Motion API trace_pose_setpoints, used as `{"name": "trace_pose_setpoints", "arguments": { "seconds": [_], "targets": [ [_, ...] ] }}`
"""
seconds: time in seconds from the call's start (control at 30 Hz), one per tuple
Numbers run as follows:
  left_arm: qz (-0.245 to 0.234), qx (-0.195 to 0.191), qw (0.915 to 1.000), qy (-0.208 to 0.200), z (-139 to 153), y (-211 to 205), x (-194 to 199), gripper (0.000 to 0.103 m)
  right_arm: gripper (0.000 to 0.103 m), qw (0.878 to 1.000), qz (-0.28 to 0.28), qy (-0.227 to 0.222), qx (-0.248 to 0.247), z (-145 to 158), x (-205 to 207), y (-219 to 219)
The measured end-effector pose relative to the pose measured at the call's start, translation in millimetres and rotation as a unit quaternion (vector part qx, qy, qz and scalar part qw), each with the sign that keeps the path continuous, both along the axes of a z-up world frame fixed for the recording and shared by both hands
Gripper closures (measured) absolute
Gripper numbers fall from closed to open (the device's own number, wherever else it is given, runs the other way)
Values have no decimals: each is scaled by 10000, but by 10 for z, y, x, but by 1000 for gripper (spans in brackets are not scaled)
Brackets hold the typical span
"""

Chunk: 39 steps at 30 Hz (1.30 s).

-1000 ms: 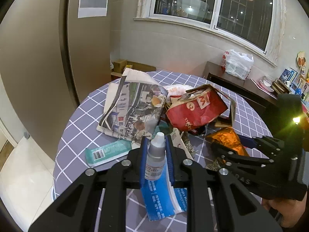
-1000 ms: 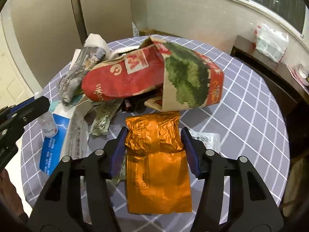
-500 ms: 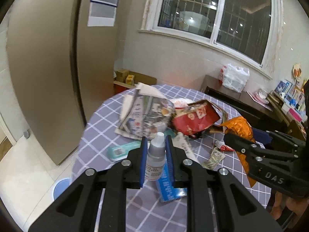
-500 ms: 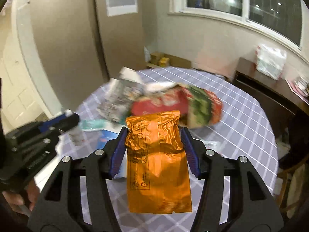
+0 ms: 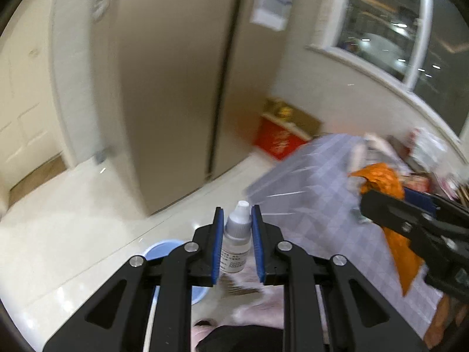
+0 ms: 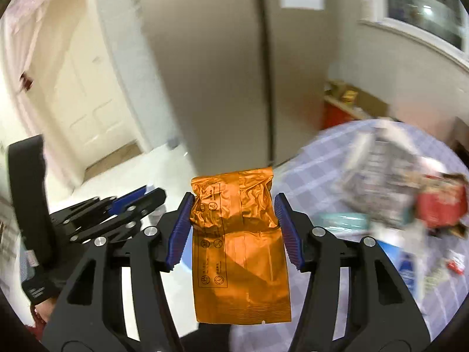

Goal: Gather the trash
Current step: 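Carry both items over the blue bucket and open both tools to drop them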

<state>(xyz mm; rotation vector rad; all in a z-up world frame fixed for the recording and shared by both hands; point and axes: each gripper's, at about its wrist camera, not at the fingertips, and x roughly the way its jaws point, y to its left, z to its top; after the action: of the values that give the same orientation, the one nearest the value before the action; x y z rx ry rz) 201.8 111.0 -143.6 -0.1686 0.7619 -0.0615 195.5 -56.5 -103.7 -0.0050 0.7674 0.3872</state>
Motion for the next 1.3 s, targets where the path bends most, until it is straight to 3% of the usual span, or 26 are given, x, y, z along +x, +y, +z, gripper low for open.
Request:
{"name": "trace_pose_setpoints", "arguments": {
  "seconds": [0.17,0.4,0.43,0.47,0.53,0.83,1.1,1.3],
  "targets": [
    [574,-15,9970,517,-358,615,291,85,48,9987,429,178,-196,-285,317,675],
    [779,-113,9927,910,-655,1045,679,84,47,9985,486,243,-66,-501,655,1048],
    [832,-179,9919,940,-666,1079,683,79,47,9986,470,233,-79,-524,683,1072],
    [860,-242,9909,1002,-687,1132,714,59,47,9986,454,244,-89,-561,732,1104],
    [975,-258,9894,1042,-714,1172,686,33,47,9987,444,243,-50,-601,759,1113],
    [1184,-429,9875,943,-741,1348,585,31,48,9983,508,272,-109,-670,745,1283],
    [1337,-341,9872,805,-625,1432,456,31,48,9979,567,247,-192,-688,725,1355],
    [1253,-379,9888,710,-500,1327,416,31,41,9989,375,238,-163,-618,626,1153]
  ]
}}
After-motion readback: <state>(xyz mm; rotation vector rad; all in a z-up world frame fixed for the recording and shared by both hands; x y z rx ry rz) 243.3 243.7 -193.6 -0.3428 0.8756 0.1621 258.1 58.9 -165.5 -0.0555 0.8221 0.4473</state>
